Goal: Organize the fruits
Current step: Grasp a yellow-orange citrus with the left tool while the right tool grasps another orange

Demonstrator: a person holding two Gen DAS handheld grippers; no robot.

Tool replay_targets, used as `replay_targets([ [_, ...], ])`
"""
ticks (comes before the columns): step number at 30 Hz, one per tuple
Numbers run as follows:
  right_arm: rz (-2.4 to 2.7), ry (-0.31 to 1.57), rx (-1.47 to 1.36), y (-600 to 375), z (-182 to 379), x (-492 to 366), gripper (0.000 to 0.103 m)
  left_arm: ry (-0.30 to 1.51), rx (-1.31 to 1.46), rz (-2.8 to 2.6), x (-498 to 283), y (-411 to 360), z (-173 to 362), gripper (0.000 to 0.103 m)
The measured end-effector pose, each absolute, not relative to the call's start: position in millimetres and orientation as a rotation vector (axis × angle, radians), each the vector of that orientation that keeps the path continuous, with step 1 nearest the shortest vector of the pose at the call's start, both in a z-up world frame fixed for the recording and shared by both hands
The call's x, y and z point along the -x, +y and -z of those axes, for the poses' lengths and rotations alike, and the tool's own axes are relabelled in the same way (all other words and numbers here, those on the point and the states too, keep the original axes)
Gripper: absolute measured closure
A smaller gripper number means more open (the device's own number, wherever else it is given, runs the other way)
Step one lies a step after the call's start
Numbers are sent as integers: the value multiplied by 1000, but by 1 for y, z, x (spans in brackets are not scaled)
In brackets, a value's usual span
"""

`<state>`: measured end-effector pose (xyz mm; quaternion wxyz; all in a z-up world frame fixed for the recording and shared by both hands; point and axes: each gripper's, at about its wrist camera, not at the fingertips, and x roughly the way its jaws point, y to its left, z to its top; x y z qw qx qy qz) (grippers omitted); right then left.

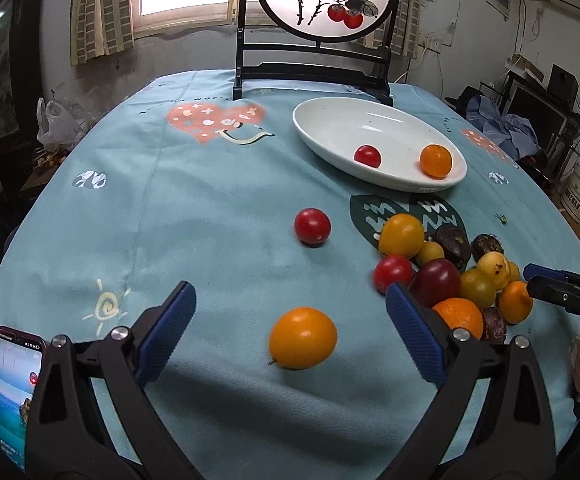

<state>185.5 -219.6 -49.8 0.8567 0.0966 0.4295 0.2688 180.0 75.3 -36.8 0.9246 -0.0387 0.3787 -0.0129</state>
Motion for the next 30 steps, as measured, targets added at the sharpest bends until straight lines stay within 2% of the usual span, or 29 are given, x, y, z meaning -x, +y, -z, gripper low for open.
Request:
replay_targets([
  [6,-518,905,-137,-215,50,-167,36,803,73,-3,-177,82,42,6],
  [14,-503,942,-85,-196,56,-166,53,800,66,12,-168,86,42,6],
  [21,-493,968,-116,-192,59,-171,58,801,104,54,-161,94,44,6],
  [23,-487,975,-131,-194,60,-173,64,801,101,63,-161,93,43,6],
  [25,-490,975,-152,-196,61,-174,65,802,90,74,-161,90,43,6],
  [28,-497,969,-182,-201,61,-173,65,804,74,104,-161,85,43,9],
  [30,-506,957,-202,-204,60,-172,65,808,80,132,-162,84,44,17],
])
